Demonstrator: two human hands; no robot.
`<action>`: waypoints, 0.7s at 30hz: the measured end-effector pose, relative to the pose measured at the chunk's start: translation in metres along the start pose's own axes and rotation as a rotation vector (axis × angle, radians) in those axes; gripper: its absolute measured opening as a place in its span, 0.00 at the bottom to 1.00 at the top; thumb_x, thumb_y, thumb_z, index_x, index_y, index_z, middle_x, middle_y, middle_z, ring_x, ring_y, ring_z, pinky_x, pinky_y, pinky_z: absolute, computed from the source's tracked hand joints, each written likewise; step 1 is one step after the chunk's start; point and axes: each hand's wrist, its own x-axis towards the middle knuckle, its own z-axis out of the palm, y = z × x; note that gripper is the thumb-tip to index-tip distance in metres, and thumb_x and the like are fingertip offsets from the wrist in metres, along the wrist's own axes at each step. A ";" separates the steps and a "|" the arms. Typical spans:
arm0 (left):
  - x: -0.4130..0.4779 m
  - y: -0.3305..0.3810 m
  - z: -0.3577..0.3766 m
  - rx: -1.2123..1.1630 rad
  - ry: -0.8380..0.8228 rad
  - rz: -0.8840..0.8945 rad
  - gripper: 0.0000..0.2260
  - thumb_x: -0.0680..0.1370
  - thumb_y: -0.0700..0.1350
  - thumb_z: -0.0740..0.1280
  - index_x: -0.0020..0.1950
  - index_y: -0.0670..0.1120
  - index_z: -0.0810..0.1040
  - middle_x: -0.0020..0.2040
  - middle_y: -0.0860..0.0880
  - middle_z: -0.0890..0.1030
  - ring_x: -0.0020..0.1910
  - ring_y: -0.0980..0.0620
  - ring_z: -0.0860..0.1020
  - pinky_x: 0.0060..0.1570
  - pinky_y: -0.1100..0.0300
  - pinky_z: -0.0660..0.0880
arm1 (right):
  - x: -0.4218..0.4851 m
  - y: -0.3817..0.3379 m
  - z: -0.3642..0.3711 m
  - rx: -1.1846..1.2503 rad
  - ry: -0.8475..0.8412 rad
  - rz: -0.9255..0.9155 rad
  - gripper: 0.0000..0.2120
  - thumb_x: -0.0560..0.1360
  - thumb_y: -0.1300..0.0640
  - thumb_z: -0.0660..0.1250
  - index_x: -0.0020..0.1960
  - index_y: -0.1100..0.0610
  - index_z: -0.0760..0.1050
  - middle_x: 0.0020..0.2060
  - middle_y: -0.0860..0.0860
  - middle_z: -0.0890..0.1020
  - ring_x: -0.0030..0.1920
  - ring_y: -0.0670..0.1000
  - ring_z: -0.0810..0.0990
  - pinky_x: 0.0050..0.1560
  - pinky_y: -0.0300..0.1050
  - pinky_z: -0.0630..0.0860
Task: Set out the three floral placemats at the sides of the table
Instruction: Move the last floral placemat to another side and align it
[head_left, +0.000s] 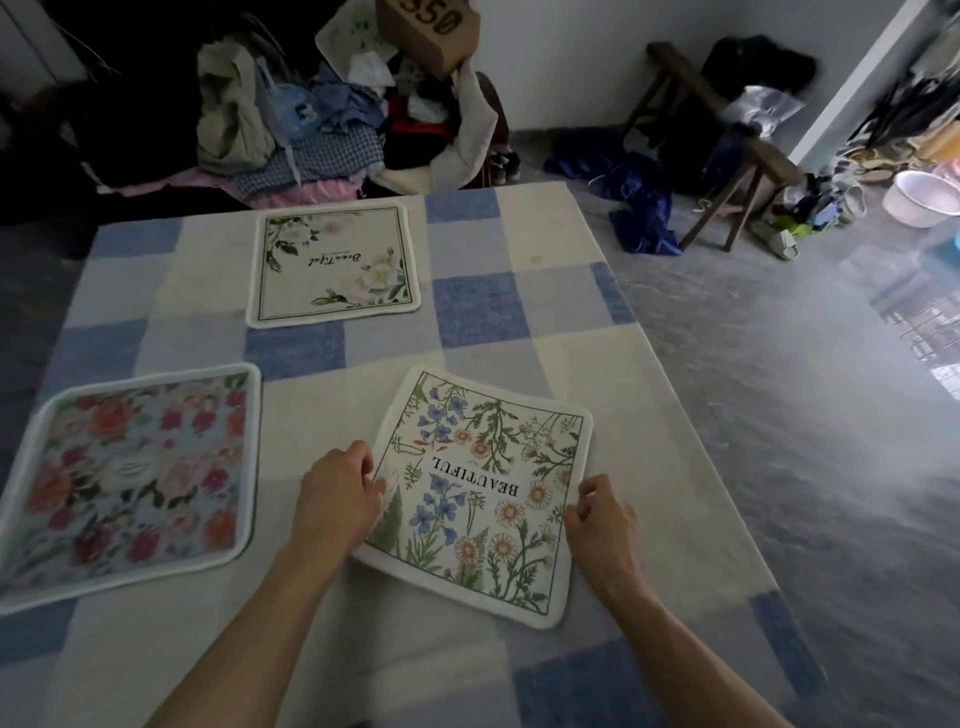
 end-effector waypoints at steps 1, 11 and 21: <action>-0.008 -0.003 0.000 0.004 0.003 0.005 0.08 0.73 0.43 0.71 0.41 0.47 0.72 0.37 0.48 0.76 0.34 0.49 0.73 0.35 0.58 0.67 | -0.007 0.001 0.001 0.000 -0.002 -0.005 0.08 0.75 0.63 0.66 0.50 0.55 0.71 0.39 0.49 0.79 0.34 0.43 0.75 0.25 0.30 0.64; -0.089 -0.022 -0.004 0.012 0.052 -0.060 0.06 0.73 0.41 0.69 0.43 0.46 0.72 0.39 0.46 0.77 0.37 0.47 0.75 0.36 0.56 0.71 | -0.050 0.021 0.005 0.014 -0.115 -0.143 0.11 0.73 0.65 0.64 0.51 0.53 0.68 0.41 0.50 0.77 0.39 0.49 0.77 0.38 0.51 0.80; -0.167 -0.033 0.003 -0.001 0.141 -0.184 0.05 0.73 0.41 0.70 0.42 0.45 0.74 0.39 0.46 0.78 0.36 0.48 0.76 0.36 0.55 0.74 | -0.078 0.046 0.009 -0.009 -0.143 -0.346 0.08 0.75 0.63 0.64 0.50 0.53 0.70 0.40 0.48 0.76 0.41 0.51 0.74 0.35 0.40 0.64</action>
